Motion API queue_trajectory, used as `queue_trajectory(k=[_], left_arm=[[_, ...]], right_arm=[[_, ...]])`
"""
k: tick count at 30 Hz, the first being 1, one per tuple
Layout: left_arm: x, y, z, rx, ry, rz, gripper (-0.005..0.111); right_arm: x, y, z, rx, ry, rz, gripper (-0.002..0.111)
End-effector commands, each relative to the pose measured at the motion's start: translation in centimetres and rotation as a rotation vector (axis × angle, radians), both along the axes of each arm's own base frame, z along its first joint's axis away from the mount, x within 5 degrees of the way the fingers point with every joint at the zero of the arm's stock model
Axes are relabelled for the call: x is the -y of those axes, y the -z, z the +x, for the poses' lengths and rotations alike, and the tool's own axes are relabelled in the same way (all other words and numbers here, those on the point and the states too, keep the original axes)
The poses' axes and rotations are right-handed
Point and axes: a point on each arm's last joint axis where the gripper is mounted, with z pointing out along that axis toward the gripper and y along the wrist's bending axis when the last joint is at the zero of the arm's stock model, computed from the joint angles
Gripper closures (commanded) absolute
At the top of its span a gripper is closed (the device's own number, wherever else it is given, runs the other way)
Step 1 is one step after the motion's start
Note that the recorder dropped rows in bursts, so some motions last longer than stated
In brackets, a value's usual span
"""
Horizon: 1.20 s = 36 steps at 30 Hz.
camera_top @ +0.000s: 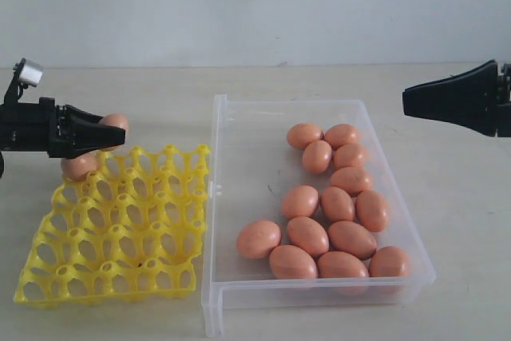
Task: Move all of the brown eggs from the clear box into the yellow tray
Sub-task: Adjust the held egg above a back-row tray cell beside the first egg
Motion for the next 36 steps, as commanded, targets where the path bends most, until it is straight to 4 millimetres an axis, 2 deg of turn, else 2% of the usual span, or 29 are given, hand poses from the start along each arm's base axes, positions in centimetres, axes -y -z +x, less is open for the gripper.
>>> queue_trajectory(k=[1, 13, 18, 27, 36], left_arm=[[1.2, -0.3, -0.1, 0.011, 0.056, 0.002, 0.103], [1.3, -2.3, -1.0, 0.039, 0.165, 0.101, 0.103], [1.5, -2.2, -1.2, 0.030, 0.184, 0.109, 0.103], [3.1, -2.2, -1.2, 0.037, 0.225, 0.107, 0.103], [3.0, -2.2, -1.2, 0.037, 0.223, 0.107, 0.103]], right_arm=[[0.0, -0.1, -0.1, 0.019, -0.003, -0.002, 0.109], [0.0, -0.1, -0.1, 0.022, -0.004, -0.003, 0.109], [0.0, -0.1, -0.1, 0.022, -0.004, -0.003, 0.109], [0.0, -0.1, -0.1, 0.022, -0.004, -0.003, 0.109], [0.0, -0.1, -0.1, 0.021, -0.005, -0.001, 0.109]])
